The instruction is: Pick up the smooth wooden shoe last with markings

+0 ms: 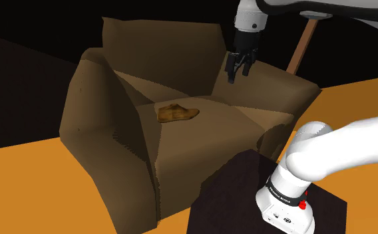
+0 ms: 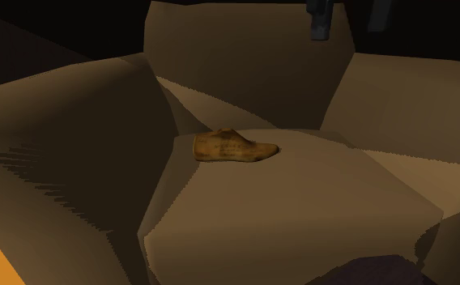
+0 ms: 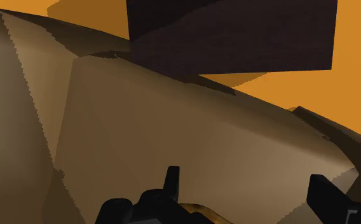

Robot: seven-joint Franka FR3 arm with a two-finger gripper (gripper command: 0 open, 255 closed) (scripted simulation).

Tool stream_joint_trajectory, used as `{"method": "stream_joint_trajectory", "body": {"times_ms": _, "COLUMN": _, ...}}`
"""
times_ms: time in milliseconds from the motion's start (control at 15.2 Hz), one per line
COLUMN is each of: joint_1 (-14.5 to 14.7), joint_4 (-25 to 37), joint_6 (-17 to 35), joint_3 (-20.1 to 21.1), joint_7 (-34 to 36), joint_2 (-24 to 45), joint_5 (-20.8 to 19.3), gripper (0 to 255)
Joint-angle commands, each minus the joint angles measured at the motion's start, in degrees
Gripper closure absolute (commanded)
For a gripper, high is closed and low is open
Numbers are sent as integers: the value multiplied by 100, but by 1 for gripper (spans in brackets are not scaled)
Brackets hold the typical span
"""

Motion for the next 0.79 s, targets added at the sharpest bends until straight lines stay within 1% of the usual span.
{"method": "stream_joint_trajectory", "body": {"times_ms": 0, "joint_1": 0, "joint_4": 0, "joint_6": 0, "joint_3": 0, "joint_7": 0, "joint_2": 0, "joint_5": 0, "gripper": 0}}
{"method": "stream_joint_trajectory", "body": {"times_ms": 396, "joint_1": 258, "joint_4": -38, "joint_6": 882, "joint_3": -682, "joint_7": -1502, "joint_2": 887, "joint_5": -310, "gripper": 0}}
{"method": "stream_joint_trajectory", "body": {"times_ms": 726, "joint_1": 486, "joint_4": 191, "joint_6": 1550, "joint_3": -1156, "joint_7": -2732, "joint_2": 1834, "joint_5": -389, "gripper": 0}}
